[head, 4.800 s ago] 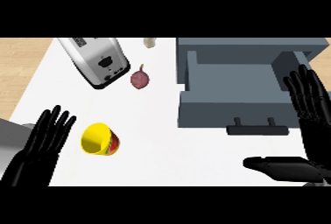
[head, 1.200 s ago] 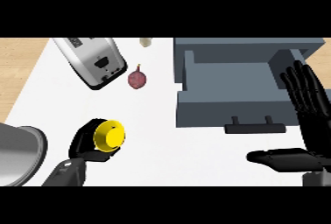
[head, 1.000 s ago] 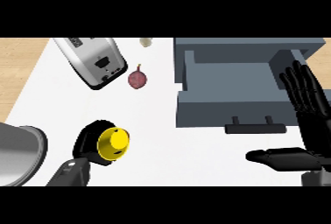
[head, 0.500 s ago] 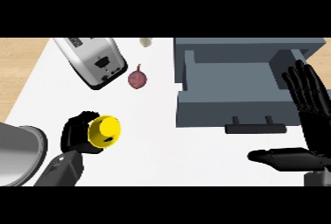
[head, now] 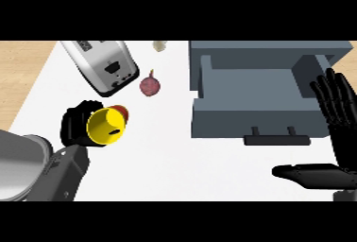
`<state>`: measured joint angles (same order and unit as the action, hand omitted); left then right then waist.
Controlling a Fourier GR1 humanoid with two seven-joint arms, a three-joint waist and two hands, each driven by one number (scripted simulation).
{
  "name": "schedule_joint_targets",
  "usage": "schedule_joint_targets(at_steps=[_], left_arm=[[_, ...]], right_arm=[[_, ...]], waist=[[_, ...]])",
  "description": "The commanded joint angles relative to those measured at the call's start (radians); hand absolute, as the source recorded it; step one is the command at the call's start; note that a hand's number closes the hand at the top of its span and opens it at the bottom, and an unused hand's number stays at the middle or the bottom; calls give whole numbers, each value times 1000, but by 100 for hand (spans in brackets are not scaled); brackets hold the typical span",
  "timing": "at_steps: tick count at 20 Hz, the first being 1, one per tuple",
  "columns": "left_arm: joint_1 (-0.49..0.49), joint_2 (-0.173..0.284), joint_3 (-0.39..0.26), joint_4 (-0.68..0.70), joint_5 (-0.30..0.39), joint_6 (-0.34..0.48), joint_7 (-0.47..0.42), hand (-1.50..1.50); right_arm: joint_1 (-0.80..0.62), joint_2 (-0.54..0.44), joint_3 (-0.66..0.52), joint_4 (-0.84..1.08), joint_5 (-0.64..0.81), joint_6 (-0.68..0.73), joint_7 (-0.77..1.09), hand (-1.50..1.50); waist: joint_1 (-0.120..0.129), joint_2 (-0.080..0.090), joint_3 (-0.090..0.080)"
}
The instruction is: Pick up the cup, place it into the drawer and close the drawer
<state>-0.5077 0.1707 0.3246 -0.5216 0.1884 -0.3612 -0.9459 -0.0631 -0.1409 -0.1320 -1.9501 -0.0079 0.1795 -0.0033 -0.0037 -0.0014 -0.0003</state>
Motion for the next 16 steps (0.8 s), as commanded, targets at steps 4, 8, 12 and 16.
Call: schedule_joint_targets(at_steps=[4,8,12,16], left_arm=[[-60,-56,-84,-229,-9,34,93,150],[-95,-136,-147,-402,-28,173,233,150],[-166,-137,-177,-513,-22,226,396,150],[-243,-165,-220,-524,-60,293,471,150]], right_arm=[[33,-15,-17,33,-1,29,-54,-150],[17,-53,-81,12,-68,50,-19,-150],[-42,-26,-48,51,-30,14,-8,-150],[22,15,-21,0,-7,-9,-22,-150]], waist=[[10,-5,2],[9,-7,2],[9,-2,1],[-5,0,1]])
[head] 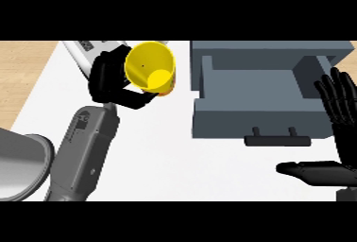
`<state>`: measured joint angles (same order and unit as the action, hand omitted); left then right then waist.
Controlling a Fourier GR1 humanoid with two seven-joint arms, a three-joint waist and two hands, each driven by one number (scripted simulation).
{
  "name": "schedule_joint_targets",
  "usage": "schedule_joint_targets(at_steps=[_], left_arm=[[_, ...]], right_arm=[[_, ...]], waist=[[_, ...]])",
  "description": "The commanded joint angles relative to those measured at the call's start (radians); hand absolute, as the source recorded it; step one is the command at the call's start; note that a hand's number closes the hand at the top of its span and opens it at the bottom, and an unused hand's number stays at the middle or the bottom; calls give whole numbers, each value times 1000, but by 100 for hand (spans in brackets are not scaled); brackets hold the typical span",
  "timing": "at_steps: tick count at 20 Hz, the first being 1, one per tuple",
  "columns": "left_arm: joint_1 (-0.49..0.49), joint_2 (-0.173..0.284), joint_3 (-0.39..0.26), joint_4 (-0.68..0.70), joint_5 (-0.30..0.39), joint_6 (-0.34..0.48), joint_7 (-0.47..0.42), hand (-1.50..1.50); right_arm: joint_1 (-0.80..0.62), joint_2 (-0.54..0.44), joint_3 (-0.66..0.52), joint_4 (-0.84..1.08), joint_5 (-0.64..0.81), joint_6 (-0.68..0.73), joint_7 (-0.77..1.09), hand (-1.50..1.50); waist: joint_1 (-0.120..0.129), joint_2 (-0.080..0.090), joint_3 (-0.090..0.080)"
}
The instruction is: Pick up the cup, place it into the drawer and close the drawer
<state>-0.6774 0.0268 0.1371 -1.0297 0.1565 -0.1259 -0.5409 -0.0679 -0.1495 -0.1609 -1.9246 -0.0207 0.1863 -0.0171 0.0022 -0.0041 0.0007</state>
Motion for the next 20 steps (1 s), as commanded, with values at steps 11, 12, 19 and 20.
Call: schedule_joint_targets(at_steps=[11,12,19,20], left_arm=[[-412,-27,-163,208,18,352,183,150],[-366,-27,-216,103,68,367,277,150],[-530,-27,-287,348,207,411,255,150],[-541,-27,-304,341,202,445,292,150]], right_arm=[[-16,-28,-24,19,-37,40,0,-150],[27,-26,-35,-10,-43,46,-15,-150],[-71,-34,-40,58,-39,30,1,-150],[34,-66,-73,29,-81,98,-50,-150]], waist=[[-31,10,0],[-20,4,0],[-34,10,0],[-39,8,0]])
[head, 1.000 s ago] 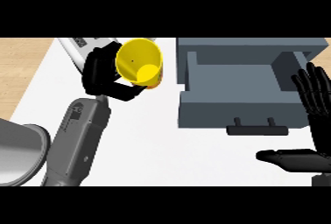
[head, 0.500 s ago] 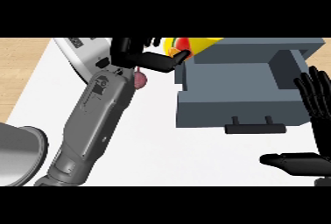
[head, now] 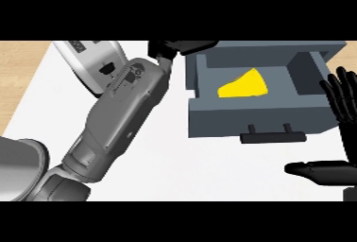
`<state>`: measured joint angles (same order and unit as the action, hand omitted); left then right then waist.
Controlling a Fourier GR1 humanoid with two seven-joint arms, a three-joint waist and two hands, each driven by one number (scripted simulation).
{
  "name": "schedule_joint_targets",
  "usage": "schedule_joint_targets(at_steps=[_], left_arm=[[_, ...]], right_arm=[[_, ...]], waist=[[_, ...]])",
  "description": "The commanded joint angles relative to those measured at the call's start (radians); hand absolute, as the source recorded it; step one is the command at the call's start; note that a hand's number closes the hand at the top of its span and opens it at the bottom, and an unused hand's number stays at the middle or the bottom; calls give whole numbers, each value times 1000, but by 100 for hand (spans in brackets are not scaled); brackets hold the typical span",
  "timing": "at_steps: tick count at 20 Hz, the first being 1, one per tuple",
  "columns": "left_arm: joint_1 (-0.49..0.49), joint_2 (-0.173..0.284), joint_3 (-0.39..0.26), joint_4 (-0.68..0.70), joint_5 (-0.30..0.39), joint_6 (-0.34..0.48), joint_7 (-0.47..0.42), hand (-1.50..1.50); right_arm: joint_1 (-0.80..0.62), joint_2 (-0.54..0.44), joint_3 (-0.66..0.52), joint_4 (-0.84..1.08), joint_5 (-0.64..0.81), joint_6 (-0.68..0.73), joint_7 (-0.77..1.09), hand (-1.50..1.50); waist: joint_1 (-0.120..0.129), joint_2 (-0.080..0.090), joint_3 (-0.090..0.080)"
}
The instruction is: Pick up the cup, place it into the drawer and close the drawer
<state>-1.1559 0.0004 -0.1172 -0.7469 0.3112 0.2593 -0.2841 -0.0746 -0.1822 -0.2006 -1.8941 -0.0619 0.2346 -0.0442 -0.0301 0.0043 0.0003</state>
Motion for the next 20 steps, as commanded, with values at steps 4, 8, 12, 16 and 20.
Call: schedule_joint_targets(at_steps=[4,8,12,16,20], left_arm=[[-67,0,-147,170,120,85,-61,150],[-134,0,-133,271,144,32,-83,150],[-110,0,-258,302,199,104,-72,150],[-105,0,-372,325,205,137,-40,150],[-85,0,-438,331,246,129,-38,-150]], right_arm=[[-59,0,6,21,7,-15,22,-150],[7,9,7,18,16,5,-46,-150],[23,41,56,-73,31,-20,23,-150],[23,17,28,21,24,19,-62,-150],[7,4,16,2,-4,28,-31,-150]], waist=[[-16,4,0],[-17,7,1],[-39,8,0],[-52,13,2],[-59,14,1]])
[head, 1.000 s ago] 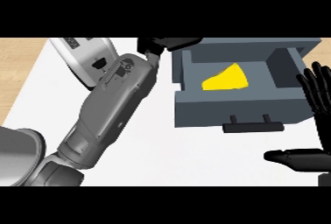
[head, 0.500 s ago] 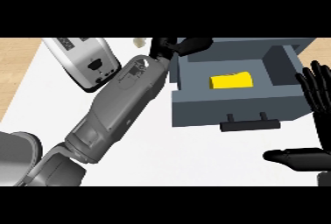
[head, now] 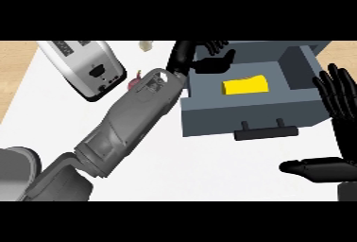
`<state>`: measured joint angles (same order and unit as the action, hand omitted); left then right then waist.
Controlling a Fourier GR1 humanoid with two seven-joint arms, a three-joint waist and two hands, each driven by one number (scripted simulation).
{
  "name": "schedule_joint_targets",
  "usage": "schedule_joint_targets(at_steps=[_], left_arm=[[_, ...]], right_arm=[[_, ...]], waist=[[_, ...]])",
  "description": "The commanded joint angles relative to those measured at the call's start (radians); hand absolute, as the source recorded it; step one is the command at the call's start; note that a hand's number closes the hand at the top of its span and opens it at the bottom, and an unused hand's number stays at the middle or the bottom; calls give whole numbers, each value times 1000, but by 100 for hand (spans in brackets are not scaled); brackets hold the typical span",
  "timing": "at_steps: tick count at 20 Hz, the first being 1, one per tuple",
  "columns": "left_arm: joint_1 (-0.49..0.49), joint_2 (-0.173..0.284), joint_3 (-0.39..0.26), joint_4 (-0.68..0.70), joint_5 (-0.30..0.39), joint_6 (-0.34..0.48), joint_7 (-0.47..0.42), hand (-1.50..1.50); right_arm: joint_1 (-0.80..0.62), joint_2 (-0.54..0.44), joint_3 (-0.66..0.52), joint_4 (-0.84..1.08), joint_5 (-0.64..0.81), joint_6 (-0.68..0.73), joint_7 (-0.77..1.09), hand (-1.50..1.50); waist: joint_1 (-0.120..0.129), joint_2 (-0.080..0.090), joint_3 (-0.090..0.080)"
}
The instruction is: Pick up the cup, place it into the drawer and close the drawer
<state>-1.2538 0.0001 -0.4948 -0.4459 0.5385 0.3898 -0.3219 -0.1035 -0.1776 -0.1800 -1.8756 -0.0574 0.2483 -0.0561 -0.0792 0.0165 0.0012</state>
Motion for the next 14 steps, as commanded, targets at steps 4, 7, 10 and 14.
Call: schedule_joint_targets(at_steps=[4,7,10,14], left_arm=[[6,0,-194,-18,15,84,92,-150],[-30,0,-195,-4,35,114,116,-150],[36,0,-199,-53,80,152,7,-150],[31,0,-171,-77,112,137,-73,-150]], right_arm=[[-67,6,16,27,10,-15,14,-150],[-14,-5,3,-66,-36,7,62,-150],[-44,-21,-35,44,-67,38,-19,-150],[-53,4,-4,-26,-200,87,70,-150]], waist=[[-20,2,0],[-17,-2,0],[-18,5,0],[-1,-1,-1]])
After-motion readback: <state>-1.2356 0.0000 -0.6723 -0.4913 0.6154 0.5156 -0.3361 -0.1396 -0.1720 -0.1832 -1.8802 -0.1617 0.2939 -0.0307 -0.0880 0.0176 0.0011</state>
